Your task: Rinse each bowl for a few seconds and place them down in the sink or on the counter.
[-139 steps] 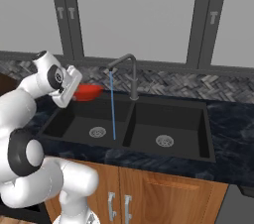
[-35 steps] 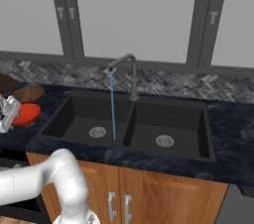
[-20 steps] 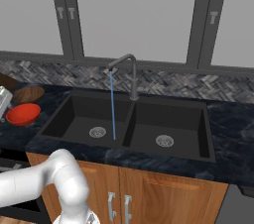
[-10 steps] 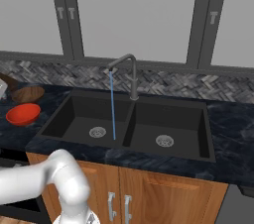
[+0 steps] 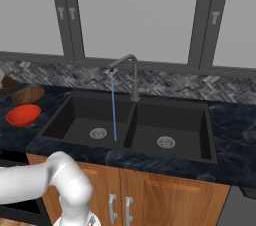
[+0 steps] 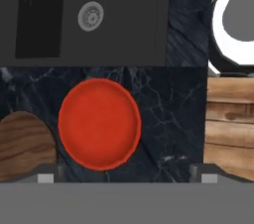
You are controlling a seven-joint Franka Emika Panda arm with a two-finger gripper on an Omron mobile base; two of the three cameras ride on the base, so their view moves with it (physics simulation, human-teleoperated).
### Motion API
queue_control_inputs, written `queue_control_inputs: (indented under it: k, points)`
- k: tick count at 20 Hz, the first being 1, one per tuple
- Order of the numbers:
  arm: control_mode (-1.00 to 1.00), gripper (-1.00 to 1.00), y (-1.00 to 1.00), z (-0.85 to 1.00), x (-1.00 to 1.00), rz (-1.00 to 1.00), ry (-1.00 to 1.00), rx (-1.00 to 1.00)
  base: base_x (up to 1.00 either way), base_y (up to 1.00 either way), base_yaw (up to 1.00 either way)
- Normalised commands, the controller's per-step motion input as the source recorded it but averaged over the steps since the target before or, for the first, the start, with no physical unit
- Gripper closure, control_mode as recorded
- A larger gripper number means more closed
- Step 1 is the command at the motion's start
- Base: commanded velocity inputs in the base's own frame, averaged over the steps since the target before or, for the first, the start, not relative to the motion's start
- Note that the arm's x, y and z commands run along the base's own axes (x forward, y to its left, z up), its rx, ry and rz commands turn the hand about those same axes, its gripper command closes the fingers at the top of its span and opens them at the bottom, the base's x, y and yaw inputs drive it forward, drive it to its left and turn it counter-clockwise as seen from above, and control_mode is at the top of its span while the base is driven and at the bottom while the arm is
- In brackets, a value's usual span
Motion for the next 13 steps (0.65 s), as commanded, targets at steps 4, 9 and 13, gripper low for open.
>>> queue_control_inputs:
  k: [4, 9, 13]
  points:
    - [-1.0, -1.0, -0.49, 0.4, -0.26, 0.0, 0.01, 0.16, 0.0, 0.0, 0.0]
    - [-1.0, -1.0, -0.55, 0.31, -0.4, 0.0, 0.0, 0.13, 0.0, 0.0, 0.0]
    - [-1.0, -1.0, -0.57, 0.29, -0.46, 0.0, 0.0, 0.11, 0.0, 0.0, 0.0]
